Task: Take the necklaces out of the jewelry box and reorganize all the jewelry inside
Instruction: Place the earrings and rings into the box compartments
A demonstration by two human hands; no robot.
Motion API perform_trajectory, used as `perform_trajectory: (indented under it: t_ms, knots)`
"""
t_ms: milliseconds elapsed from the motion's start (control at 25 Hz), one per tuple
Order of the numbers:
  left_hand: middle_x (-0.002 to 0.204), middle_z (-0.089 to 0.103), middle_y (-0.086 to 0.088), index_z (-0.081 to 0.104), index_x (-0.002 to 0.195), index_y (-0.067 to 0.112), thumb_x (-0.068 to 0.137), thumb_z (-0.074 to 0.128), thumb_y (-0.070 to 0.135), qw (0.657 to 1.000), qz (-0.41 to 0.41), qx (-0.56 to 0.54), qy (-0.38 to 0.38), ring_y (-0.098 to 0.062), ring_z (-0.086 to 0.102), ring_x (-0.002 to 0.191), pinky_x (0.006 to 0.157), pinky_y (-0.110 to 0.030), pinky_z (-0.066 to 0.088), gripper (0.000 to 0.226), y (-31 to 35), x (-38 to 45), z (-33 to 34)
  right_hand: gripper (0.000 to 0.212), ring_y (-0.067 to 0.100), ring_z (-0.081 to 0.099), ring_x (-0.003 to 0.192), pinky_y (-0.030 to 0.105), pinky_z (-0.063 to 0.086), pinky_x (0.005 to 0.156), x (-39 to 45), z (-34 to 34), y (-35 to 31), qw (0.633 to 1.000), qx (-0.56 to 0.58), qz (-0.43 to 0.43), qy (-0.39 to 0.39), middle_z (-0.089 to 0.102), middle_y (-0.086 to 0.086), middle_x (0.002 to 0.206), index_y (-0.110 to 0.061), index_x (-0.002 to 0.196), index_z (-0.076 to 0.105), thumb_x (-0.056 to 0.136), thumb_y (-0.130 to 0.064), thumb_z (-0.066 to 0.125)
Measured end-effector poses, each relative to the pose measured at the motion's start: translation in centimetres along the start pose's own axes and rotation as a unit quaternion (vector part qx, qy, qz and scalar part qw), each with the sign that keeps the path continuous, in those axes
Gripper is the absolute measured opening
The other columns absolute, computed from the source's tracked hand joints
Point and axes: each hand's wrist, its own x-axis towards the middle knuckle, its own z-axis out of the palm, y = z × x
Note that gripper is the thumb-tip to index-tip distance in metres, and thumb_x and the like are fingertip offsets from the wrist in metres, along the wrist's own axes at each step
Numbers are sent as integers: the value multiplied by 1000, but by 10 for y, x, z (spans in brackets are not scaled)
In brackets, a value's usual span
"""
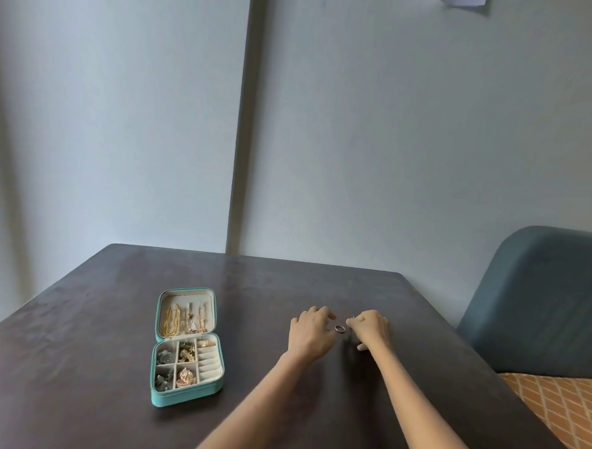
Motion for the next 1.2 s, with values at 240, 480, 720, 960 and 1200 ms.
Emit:
perform_trajectory:
  t_ms: [240, 480, 720, 960, 1200]
  knots:
    - [96, 67, -4, 61, 113, 9, 93, 55, 19, 903, -109, -414, 35, -11, 59, 66, 60, -20, 47, 23, 2, -5, -13, 12, 19, 60, 66, 28, 52, 60, -30, -8, -12, 899, 419, -92, -92, 60, 4, 74, -9, 83, 66, 89, -18, 62]
    - [72, 70, 1, 71, 87, 15, 90, 60, 11, 839, -97, -534, 35, -7, 53, 55, 59, -18, 49, 12, -5, -26, -44, 16, 15, 61, 77, 23, 51, 61, -70, 0, -41, 747, 630, -89, -192, 66, 1, 77, -8, 87, 61, 94, -6, 47]
    - [55, 63, 9, 72, 79, 17, 87, 65, 16, 859, -65, -503, 75, 1, 52, 48, 54, -15, 41, 11, -25, -46, -70, 15, 13, 58, 77, 22, 51, 63, -101, 19, -67, 729, 644, -83, -217, 64, 1, 82, -12, 94, 63, 95, -9, 47]
    - [57, 60, 11, 70, 77, 21, 90, 61, 20, 875, -68, -468, 101, 3, 43, 45, 42, -11, 28, 15, -60, -62, -87, 13, 13, 60, 65, 21, 54, 57, -127, 39, -96, 729, 642, -51, -230, 65, 4, 75, -10, 91, 65, 92, -8, 53]
    - [64, 64, 6, 69, 77, 20, 89, 62, 25, 866, -78, -490, 58, -6, 44, 56, 48, -18, 26, 15, -89, -74, -108, 17, 15, 61, 57, 23, 55, 53, -152, 54, -127, 714, 663, -15, -223, 64, 7, 64, -6, 83, 65, 92, -7, 50]
